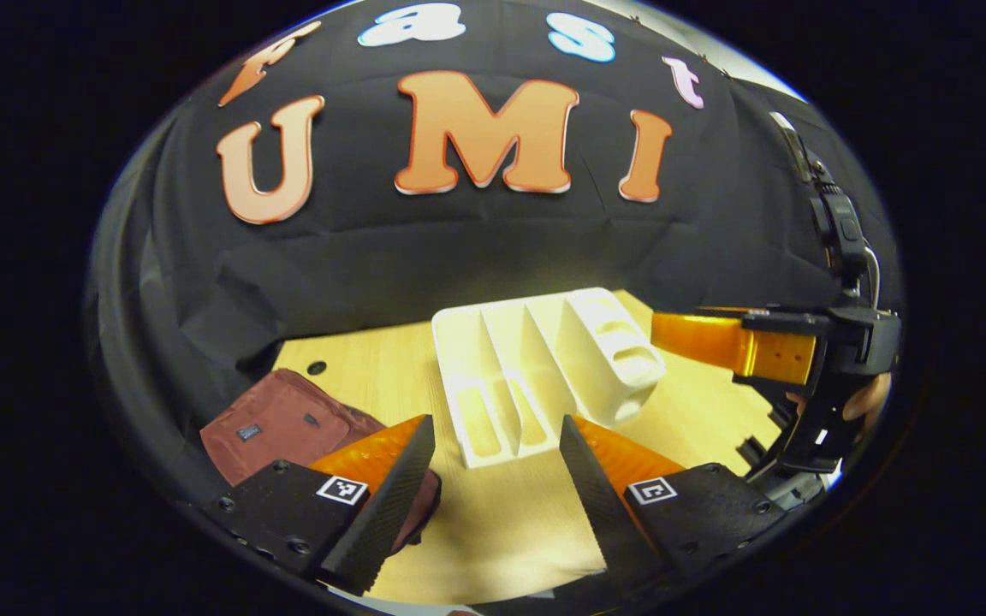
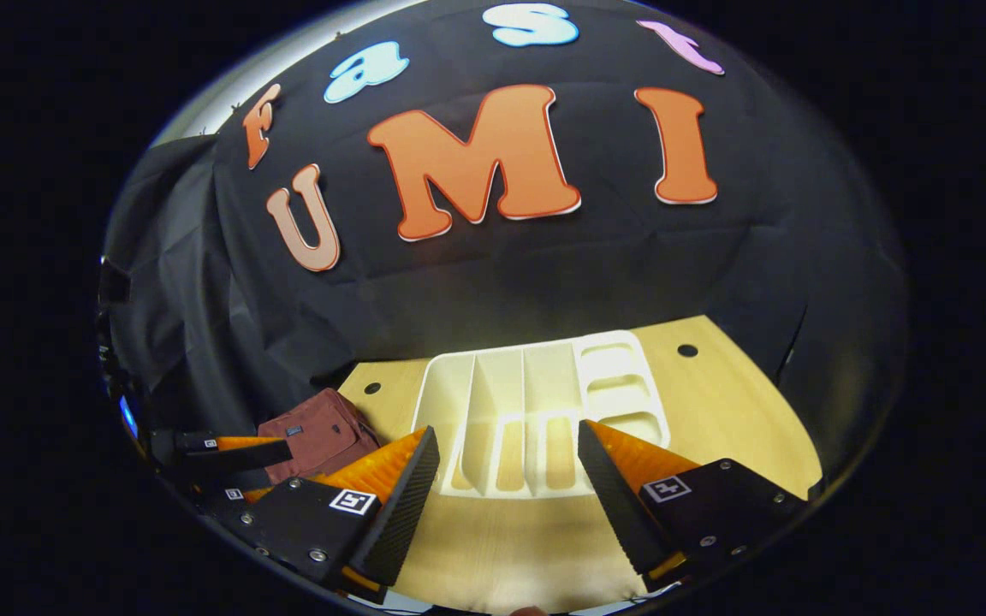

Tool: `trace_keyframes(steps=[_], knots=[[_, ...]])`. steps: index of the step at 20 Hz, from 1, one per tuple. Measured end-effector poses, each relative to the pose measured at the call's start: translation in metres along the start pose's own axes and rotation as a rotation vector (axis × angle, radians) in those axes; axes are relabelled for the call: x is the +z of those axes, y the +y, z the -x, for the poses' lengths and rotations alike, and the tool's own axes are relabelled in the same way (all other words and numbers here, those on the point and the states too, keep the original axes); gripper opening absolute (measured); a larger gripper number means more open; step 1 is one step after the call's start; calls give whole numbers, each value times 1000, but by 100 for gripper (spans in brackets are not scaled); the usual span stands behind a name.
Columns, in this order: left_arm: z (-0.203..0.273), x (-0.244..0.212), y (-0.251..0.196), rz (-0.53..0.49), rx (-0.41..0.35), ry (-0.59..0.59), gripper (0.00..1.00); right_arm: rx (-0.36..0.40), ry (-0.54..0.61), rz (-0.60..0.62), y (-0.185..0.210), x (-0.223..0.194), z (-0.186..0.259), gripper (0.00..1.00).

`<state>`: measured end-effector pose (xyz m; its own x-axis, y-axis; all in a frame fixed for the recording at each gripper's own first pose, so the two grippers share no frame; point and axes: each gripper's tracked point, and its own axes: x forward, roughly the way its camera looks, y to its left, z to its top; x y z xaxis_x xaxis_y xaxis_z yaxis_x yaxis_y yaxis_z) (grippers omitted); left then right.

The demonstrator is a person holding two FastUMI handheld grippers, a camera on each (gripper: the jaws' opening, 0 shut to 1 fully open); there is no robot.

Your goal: Open the schoolbag, grab two books from the bookshelf and put them into the schoolbag.

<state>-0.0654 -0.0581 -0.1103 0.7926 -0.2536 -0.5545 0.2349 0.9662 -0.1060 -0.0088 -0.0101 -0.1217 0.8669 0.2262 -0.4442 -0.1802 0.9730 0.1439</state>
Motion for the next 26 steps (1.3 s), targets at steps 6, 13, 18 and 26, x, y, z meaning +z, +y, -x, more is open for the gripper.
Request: trace_keyframes(steps=[6,13,18,26], knots=[[25,54,-25,-1,139,-262,95,-10,-137,79,-17,40,41,97],[45,73,-37,15,182,-425,95,-18,-244,118,-21,58,70,97],[63,83,-46,47,172,-517,94,-42,-315,125,-26,67,80,97],[56,77,-54,52,143,-498,94,-57,-299,143,-23,56,86,97]])
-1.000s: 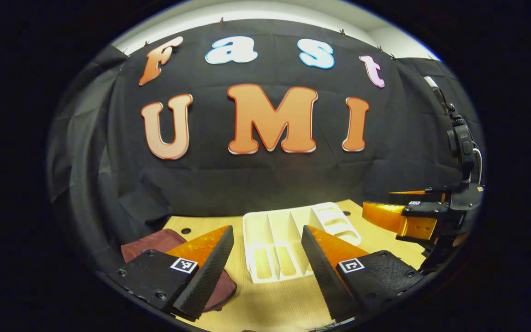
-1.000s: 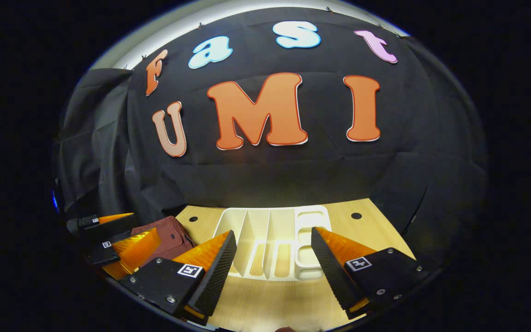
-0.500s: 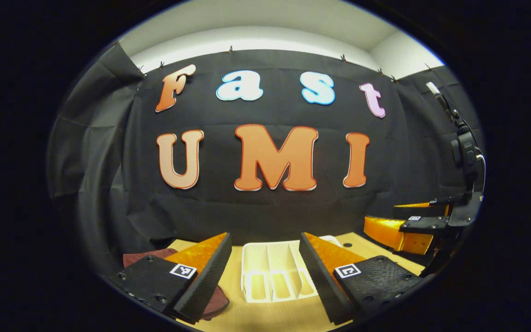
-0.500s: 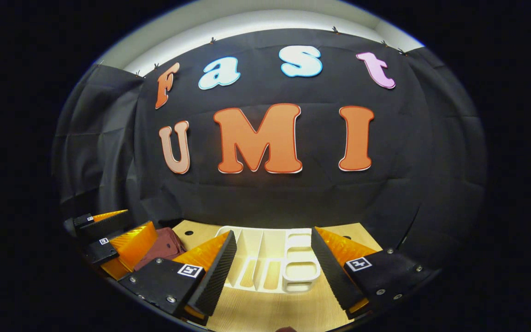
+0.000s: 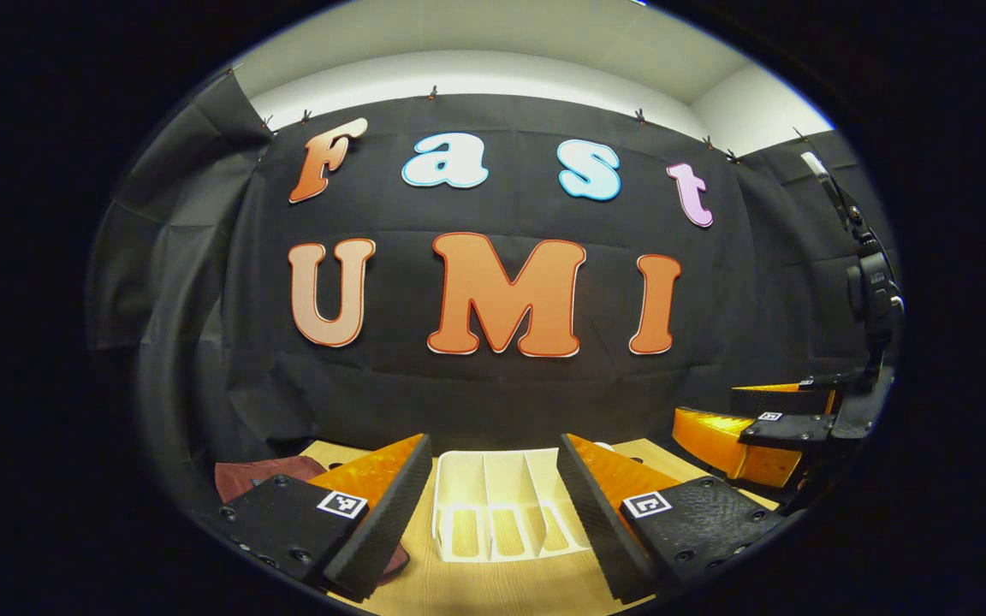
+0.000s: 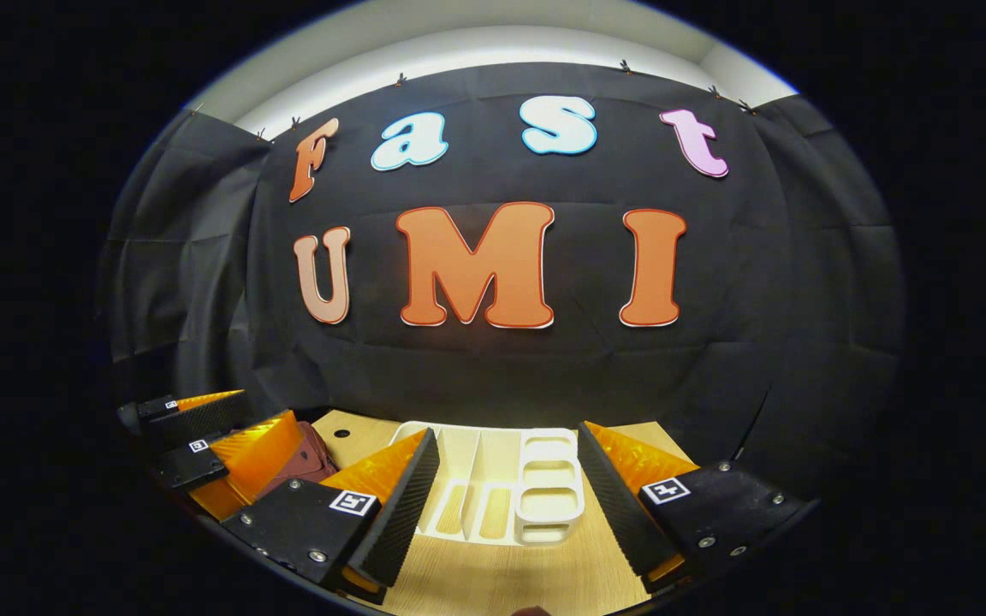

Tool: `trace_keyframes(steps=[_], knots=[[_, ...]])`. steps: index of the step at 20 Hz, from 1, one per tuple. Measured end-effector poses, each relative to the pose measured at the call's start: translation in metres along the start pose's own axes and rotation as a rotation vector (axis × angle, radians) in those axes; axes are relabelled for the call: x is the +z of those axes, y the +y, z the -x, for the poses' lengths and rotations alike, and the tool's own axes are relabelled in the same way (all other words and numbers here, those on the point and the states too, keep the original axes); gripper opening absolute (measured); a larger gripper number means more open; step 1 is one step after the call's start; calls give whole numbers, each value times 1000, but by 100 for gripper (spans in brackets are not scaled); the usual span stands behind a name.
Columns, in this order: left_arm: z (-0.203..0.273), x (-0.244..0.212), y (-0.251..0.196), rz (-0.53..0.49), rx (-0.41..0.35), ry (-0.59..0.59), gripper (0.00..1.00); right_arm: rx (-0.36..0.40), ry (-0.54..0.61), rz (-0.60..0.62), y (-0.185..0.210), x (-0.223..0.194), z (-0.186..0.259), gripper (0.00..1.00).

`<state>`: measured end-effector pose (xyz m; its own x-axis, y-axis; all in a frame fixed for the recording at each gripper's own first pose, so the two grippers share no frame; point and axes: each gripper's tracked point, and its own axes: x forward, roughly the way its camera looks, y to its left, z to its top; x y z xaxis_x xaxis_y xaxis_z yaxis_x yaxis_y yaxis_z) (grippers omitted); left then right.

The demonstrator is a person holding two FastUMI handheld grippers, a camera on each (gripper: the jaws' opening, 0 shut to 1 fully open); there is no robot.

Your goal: Open the schoolbag, grab two books from the bookshelf and put them into the schoolbag.

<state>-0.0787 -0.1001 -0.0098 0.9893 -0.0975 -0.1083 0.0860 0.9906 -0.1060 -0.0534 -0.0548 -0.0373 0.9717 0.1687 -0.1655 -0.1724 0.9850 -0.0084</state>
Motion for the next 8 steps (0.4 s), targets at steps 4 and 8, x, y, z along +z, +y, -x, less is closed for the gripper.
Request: trace_keyframes(steps=[4,8], knots=[[3,3,-1,4,0,-15,94,1,-13,0,3,2,1,97],[7,2,1,18,6,-19,94,-3,-21,4,2,1,6,97]])
